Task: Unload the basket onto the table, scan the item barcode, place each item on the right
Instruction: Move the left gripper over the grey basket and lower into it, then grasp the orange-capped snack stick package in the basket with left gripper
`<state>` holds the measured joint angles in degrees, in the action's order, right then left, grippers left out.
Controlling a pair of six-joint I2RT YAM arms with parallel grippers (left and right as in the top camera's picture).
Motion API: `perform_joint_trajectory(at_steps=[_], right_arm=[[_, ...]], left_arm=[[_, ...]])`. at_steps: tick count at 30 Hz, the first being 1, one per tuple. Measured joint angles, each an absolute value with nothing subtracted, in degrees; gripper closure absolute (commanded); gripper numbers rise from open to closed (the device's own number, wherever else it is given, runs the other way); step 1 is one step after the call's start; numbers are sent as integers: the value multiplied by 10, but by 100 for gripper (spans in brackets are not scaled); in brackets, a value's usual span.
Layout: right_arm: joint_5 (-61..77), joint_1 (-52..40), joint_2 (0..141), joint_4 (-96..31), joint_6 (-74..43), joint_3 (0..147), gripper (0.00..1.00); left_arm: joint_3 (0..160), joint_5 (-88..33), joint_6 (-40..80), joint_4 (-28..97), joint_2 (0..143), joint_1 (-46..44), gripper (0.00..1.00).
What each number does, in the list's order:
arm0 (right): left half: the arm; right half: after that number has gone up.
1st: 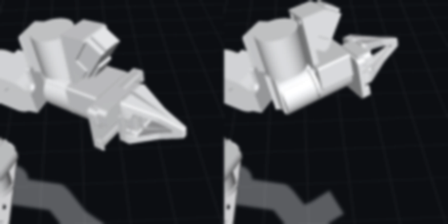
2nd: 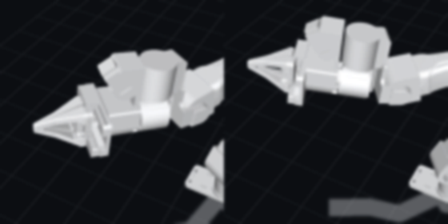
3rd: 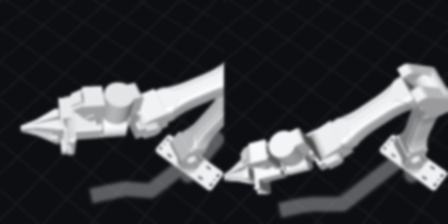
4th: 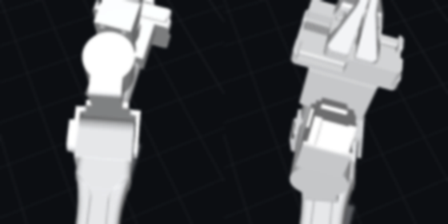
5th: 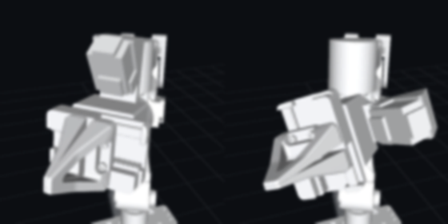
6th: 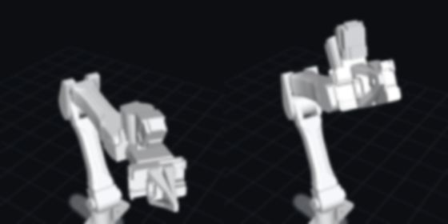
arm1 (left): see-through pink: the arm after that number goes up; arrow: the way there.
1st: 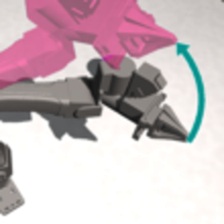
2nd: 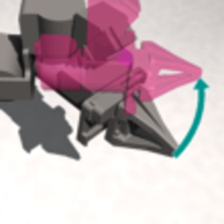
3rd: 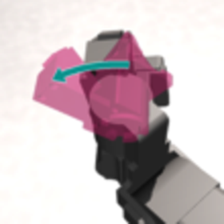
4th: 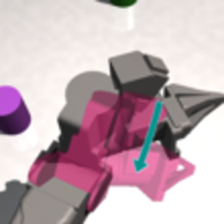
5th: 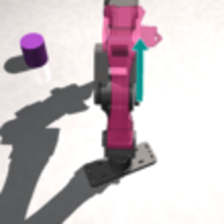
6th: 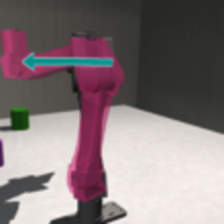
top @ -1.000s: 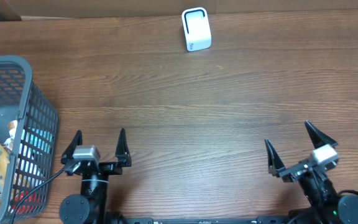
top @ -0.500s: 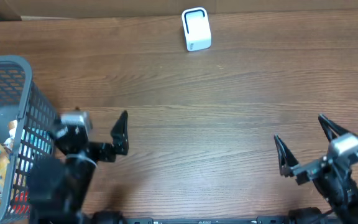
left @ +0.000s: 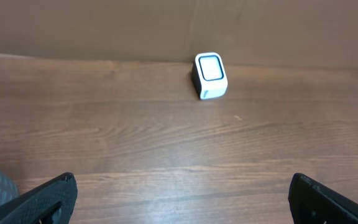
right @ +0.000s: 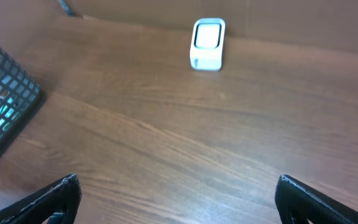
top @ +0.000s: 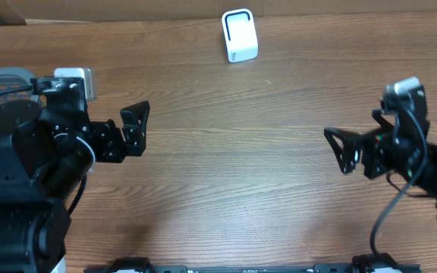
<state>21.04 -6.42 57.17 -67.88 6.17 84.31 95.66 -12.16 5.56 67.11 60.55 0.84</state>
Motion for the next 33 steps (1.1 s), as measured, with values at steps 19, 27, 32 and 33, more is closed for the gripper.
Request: perform_joint_trajectory(at_steps=[19, 27, 32, 33], right_arm=[[231, -64, 687, -732, 62, 843, 0], [206, -64, 726, -759, 62, 843, 0], [201, -64, 757, -767, 62, 843, 0], [201, -64, 765, -770, 62, 843, 0]], left_arm=[[1032, 89, 216, 725, 703, 293, 0], [1033, 75, 287, 773, 781, 498, 0], [1033, 75, 289, 755, 836, 503, 0], [1033, 74, 284, 750, 848, 503, 1]])
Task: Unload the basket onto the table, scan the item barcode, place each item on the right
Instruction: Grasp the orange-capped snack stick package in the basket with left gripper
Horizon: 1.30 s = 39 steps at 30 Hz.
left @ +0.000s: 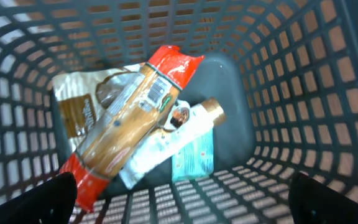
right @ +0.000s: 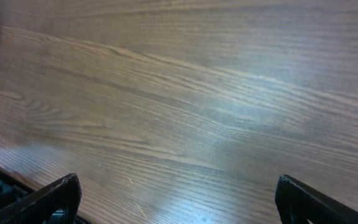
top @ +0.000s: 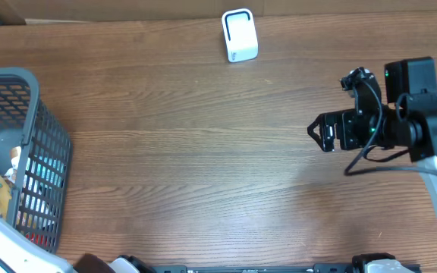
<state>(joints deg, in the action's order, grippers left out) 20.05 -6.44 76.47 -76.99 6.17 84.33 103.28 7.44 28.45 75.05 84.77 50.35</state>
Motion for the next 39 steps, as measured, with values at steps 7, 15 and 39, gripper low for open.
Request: perform_joint_trajectory(at_steps=[7, 15, 39], right_arm=[[199, -64, 793, -775, 61, 843, 0], [199, -64, 815, -778, 61, 843, 0], [199, -64, 816, -779, 61, 843, 0]], left_arm=[[1031, 73, 239, 744, 928, 503, 6], [895, 66, 166, 649, 934, 538, 3], [673, 80, 39, 406, 984, 594, 96]])
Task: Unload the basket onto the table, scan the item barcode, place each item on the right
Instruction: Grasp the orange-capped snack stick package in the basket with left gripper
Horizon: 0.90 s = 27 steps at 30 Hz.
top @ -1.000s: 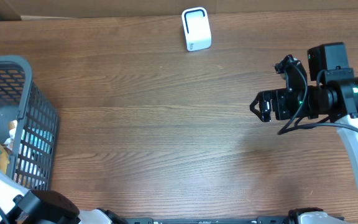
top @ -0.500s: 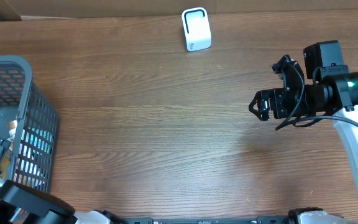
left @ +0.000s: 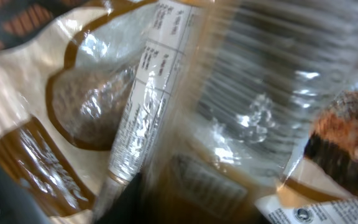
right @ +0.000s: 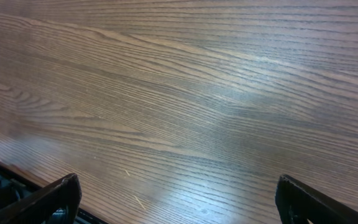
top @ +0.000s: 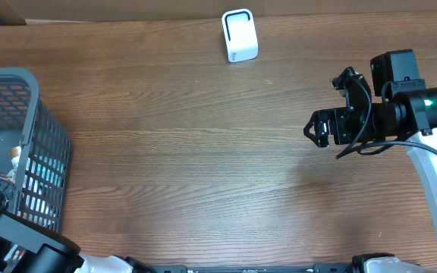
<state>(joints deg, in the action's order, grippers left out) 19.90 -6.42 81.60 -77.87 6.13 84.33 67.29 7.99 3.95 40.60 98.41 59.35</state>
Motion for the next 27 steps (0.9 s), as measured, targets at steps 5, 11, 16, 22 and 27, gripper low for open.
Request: perform_joint_trajectory(at_steps=[5, 11, 16, 22, 27], right_arm=[[199, -64, 816, -778, 62, 843, 0], [199, -64, 816, -778, 62, 843, 0], [199, -64, 816, -773, 62, 843, 0], [199, -64, 816, -765, 62, 843, 0], [199, -64, 816, -757, 62, 843, 0]], left_arm=[[677, 89, 10, 409, 983, 594, 96], [699, 76, 4, 445, 986, 594, 96], [770, -1, 4, 545, 996, 588, 96], [906, -54, 11, 583, 994, 545, 96], [974, -70, 2, 602, 990, 509, 96]])
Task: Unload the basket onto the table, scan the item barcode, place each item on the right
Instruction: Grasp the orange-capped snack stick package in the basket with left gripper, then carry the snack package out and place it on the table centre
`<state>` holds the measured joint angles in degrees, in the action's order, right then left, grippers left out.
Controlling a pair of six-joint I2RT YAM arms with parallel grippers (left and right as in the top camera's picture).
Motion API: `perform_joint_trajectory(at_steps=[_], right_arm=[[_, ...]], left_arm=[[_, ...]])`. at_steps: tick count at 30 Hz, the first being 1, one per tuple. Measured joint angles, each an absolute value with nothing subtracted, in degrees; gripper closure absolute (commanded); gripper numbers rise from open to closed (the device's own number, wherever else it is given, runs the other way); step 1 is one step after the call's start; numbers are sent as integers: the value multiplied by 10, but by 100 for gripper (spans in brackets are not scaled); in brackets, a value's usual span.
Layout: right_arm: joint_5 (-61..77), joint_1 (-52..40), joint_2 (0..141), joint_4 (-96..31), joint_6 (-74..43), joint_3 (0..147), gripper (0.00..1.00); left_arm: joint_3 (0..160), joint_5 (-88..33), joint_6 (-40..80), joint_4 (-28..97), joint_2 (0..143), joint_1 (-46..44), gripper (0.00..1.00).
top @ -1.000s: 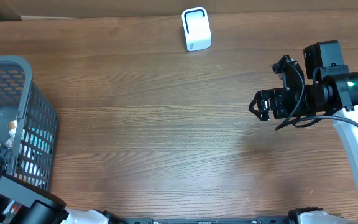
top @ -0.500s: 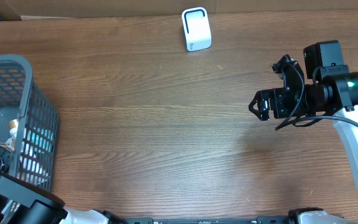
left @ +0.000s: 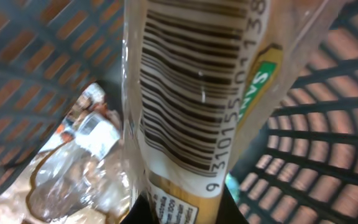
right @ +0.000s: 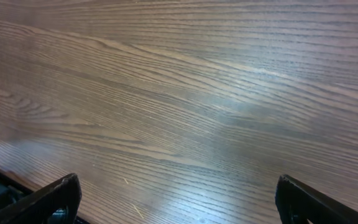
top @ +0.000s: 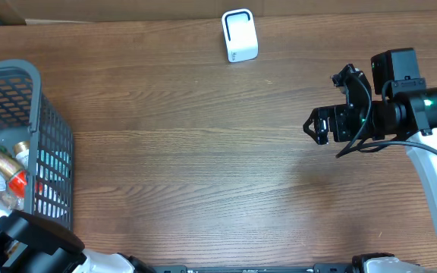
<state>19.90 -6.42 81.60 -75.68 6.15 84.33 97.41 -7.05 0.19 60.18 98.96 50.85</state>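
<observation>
A clear brown packet with a red end and a printed barcode fills the left wrist view. My left gripper is shut on it, with dark fingers on either side of its lower part. Overhead, the packet shows inside the grey mesh basket at the table's left edge. The white scanner stands at the back middle of the table. My right gripper hangs open over bare wood at the right, and nothing lies between its fingertips.
Another crinkled clear packet lies below in the basket, whose mesh wall closes in around the held packet. A cardboard wall runs along the table's far edge. Brown wooden tabletop lies between basket and right arm.
My left gripper was pressed close among the packets, blurred. Now it is shut on the barcoded packet, which stands up in front of the basket wall. The right arm has hardly moved.
Both grippers first stood open over the table, facing the scanner. Then the left looked down into the basket of packets and the right had turned down at the table's right. The left was then deep among the packets, and now holds the barcoded one.
</observation>
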Motion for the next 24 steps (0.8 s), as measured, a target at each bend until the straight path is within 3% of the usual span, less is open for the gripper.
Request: perform_joint_trajectory(at_steps=[15, 24], right_arm=[[199, -64, 816, -766, 62, 843, 0], [199, -64, 816, -767, 61, 843, 0]], left_arm=[[1305, -79, -2, 710, 916, 362, 96], [1329, -12, 124, 886, 846, 102, 96]])
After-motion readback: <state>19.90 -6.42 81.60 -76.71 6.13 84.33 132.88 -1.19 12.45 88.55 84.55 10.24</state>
